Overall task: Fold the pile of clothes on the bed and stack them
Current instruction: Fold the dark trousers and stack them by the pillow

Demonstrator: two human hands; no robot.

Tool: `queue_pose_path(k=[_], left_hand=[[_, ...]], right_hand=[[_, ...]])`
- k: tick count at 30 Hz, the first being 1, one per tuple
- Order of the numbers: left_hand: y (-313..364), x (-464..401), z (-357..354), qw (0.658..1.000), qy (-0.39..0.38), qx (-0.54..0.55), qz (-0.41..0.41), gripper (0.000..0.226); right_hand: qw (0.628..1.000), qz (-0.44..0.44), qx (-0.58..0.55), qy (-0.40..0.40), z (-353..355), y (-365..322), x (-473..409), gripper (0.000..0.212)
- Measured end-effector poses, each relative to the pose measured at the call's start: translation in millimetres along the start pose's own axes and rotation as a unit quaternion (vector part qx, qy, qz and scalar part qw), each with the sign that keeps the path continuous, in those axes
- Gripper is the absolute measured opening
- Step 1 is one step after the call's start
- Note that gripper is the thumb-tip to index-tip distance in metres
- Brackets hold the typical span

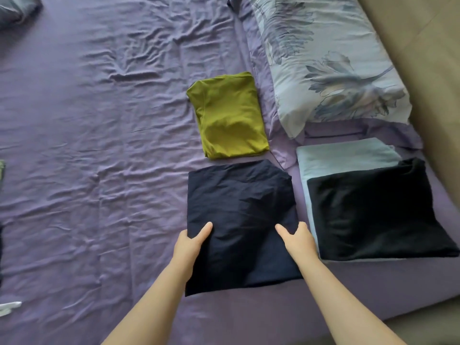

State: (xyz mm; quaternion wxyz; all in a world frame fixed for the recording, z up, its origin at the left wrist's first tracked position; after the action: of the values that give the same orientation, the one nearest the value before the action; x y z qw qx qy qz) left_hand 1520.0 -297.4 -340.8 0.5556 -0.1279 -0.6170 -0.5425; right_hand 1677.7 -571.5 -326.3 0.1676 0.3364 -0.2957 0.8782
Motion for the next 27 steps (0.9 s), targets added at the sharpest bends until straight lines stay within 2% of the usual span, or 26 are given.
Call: queue_pose_path(k=[2, 4, 7, 12, 18, 23, 25, 27], left_hand=[[18, 11, 3, 0.999, 0.012, -0.005, -0.047, 0.046], [39, 28, 8, 0.994, 0.039, -0.023, -0.101, 0.034], [69, 57, 10, 0.983, 0.061, -0.055, -0.162, 0.021], [115, 98, -19, 0.974, 0.009, -0.055, -0.221, 0.014], [160, 129, -85, 0.962, -0.078, -0.044, -0.259, 0.035], [172, 138, -164, 0.953, -0.162, -0.050, -0.250, 0.050], [171, 139, -197, 0.947, -0.201, -0.055, -0.243, 0.066], [167, 141, -228, 0.941, -0.230, -0.072, -0.240, 0.090]], right_hand=[[0.999, 0.024, -0.009, -0.030, -3, -5, 3, 0.046], [0.997, 0.079, -0.013, -0.012, 4, -19, 12, 0.037], [0.988, 0.147, -0.031, 0.041, 24, -37, 33, 0.046], [0.973, 0.189, -0.120, 0.049, 80, -56, 49, 0.031], [0.966, 0.231, -0.099, 0.054, 178, -74, 33, 0.024], [0.972, 0.213, -0.085, 0.056, 247, -55, 8, 0.019], [0.976, 0.195, -0.081, 0.055, 268, -42, -2, 0.022], [0.977, 0.190, -0.072, 0.064, 287, -29, -10, 0.021]])
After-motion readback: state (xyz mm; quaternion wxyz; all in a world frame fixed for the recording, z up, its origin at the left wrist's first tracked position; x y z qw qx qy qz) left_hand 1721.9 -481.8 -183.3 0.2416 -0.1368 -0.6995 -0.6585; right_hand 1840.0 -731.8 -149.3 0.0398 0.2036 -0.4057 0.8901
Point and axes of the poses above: each hand's wrist, its own x-axis away from the middle knuckle, its own z-axis out of the back of the hand, y = z × x, the point moved 10 cm from there along -x, towards the middle knuckle, and after that the axes turned 3 degrees about -x, right-handed, at the moved point
